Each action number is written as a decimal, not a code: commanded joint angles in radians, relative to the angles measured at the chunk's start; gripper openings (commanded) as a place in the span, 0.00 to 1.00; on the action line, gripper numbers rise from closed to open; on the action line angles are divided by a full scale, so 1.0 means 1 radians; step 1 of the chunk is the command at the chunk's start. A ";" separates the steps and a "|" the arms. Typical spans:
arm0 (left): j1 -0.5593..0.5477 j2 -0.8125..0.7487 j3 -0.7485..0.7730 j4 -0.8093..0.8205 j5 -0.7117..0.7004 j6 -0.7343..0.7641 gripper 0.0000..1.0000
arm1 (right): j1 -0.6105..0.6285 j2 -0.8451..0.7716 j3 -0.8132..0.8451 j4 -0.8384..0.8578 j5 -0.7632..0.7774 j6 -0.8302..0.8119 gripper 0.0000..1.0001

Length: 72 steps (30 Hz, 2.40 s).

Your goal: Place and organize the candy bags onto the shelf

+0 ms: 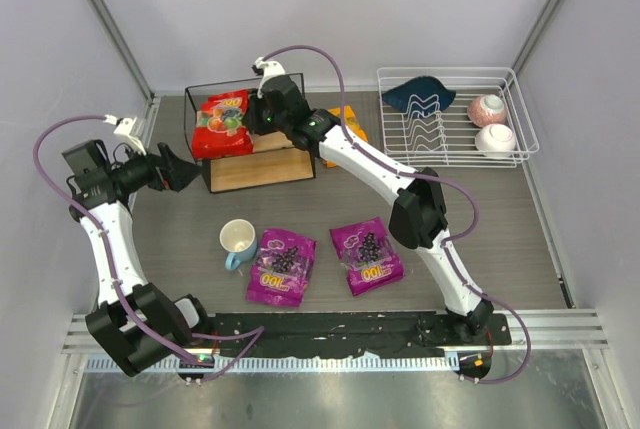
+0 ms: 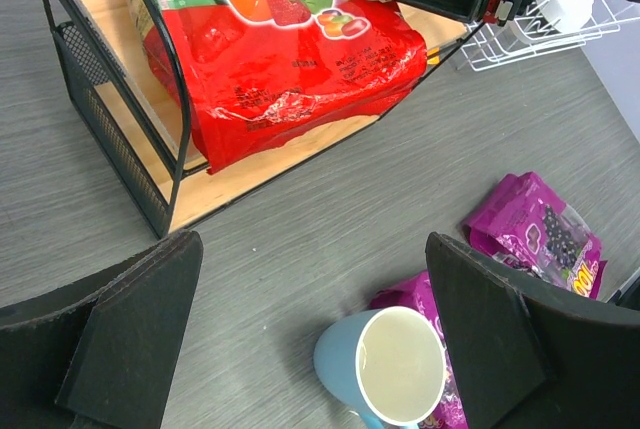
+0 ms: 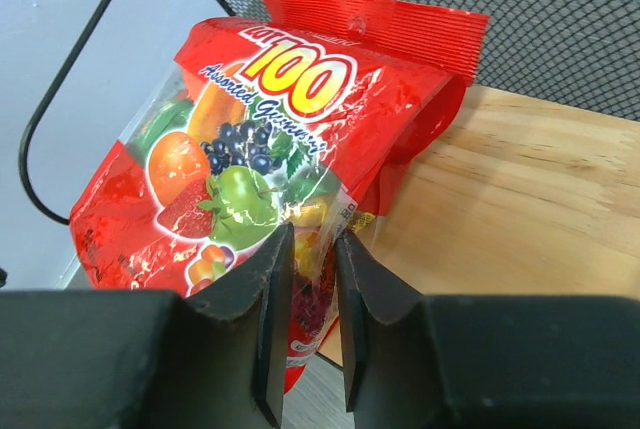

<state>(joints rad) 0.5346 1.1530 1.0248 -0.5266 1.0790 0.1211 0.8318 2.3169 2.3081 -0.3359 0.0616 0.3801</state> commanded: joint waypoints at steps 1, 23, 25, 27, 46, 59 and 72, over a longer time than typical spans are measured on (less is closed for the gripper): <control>0.007 -0.019 0.024 -0.015 0.021 0.029 1.00 | 0.006 0.004 0.049 0.092 -0.089 -0.001 0.29; 0.007 -0.015 0.024 -0.041 0.024 0.058 1.00 | -0.020 0.033 0.050 0.121 -0.065 -0.030 0.58; 0.005 -0.015 0.024 -0.041 0.025 0.060 1.00 | -0.023 0.041 0.060 0.124 -0.065 -0.027 0.56; 0.007 -0.016 0.024 -0.041 0.025 0.060 1.00 | -0.028 0.051 0.063 0.138 -0.065 -0.023 0.53; 0.008 0.005 0.029 -0.070 0.033 0.094 1.00 | -0.068 0.102 0.073 0.281 -0.312 -0.060 0.47; 0.008 0.014 0.031 -0.092 0.047 0.112 1.00 | -0.076 0.127 0.088 0.288 -0.445 -0.056 0.40; 0.007 0.005 0.035 -0.108 0.058 0.120 1.00 | -0.077 0.033 0.028 0.287 -0.450 -0.101 0.01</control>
<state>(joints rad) 0.5346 1.1675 1.0248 -0.6231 1.0985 0.2234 0.7444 2.4451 2.3493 -0.0757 -0.3622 0.3149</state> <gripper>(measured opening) 0.996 0.020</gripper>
